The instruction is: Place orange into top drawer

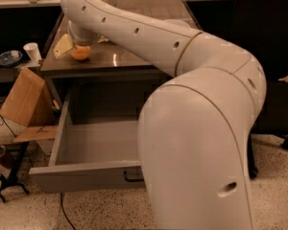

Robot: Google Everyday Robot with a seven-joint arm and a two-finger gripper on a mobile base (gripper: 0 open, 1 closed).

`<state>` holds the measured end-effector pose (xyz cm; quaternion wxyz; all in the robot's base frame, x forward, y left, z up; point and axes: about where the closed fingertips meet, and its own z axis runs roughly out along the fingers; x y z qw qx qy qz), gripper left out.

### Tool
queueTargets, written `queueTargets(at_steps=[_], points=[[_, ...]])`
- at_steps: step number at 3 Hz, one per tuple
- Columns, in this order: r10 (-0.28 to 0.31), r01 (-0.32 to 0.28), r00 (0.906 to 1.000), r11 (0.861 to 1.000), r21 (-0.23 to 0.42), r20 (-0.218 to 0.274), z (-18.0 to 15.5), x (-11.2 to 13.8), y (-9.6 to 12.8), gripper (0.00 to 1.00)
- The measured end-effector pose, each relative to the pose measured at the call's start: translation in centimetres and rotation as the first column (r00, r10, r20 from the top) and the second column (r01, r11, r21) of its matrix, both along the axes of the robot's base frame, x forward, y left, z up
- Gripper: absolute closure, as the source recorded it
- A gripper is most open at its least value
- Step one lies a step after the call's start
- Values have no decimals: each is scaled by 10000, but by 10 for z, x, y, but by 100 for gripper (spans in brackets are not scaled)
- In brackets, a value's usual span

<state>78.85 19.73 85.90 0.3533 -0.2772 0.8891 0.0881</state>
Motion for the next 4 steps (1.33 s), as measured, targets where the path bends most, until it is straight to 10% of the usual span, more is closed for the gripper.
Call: queueTargets(at_steps=[1, 4], points=[[260, -256, 9996, 9990, 356, -98, -5, 6, 8, 4], [1004, -978, 9948, 9873, 1250, -154, 3, -36, -14, 81]])
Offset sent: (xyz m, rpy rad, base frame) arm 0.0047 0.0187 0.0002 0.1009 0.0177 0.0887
